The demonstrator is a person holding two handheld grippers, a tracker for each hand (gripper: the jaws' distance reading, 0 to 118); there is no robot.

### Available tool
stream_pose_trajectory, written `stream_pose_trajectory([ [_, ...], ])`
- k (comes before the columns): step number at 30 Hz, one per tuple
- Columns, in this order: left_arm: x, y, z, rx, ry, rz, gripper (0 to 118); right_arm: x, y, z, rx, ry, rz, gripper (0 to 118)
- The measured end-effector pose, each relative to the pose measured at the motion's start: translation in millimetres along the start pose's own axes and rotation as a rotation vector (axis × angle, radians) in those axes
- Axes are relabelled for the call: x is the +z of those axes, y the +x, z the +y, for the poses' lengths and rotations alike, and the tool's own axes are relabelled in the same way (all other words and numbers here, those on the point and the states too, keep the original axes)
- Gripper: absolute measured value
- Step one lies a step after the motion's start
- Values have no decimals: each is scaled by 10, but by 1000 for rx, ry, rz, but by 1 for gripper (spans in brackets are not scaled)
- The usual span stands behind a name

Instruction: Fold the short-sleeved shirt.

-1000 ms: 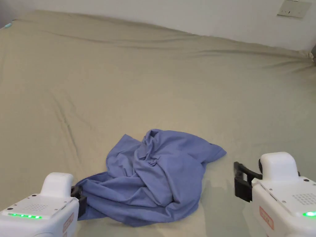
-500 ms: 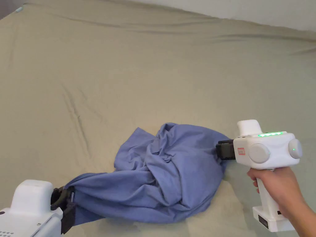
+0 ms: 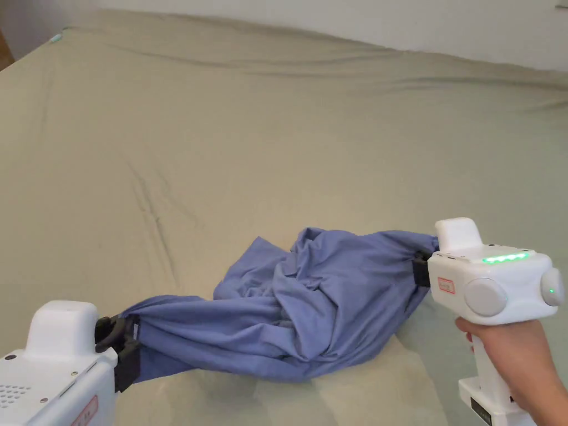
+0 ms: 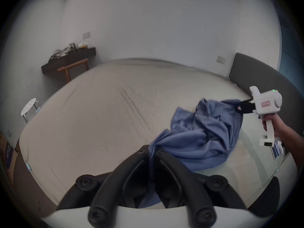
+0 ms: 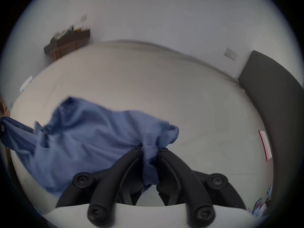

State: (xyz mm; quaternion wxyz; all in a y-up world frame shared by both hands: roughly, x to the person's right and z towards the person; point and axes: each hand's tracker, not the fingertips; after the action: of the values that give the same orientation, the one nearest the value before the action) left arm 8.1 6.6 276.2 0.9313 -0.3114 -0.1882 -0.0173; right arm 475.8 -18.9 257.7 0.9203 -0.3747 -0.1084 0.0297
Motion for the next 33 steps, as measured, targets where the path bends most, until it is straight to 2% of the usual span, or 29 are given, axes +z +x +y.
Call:
stream_pose_trajectory([
  [1, 59, -23, 70, 3, 21, 3, 4, 163, 54, 40, -18, 17, 7, 14],
  [5, 322, -183, 484, 32, 150, 68, 4, 1083, 297, 222, -26, 180, -66, 14],
  [9, 655, -282, 972, 55, 295, 54, 4, 1970, 505, 394, -122, 340, -67, 14],
  [14, 1168, -92, 1530, 21, 471, 44, 4, 2994, 459, 509, -133, 562, -140, 14],
  [18, 1591, 17, 1877, 26, 580, 21, 4, 3691, 381, 524, -178, 720, -188, 14],
  [26, 2168, 195, 2362, -6, 719, -12, 4, 4416, 369, 640, -186, 846, -287, 14],
  [33, 2233, 214, 2729, -33, 751, -26, 4, 4578, 444, 1023, -163, 866, -342, 14],
])
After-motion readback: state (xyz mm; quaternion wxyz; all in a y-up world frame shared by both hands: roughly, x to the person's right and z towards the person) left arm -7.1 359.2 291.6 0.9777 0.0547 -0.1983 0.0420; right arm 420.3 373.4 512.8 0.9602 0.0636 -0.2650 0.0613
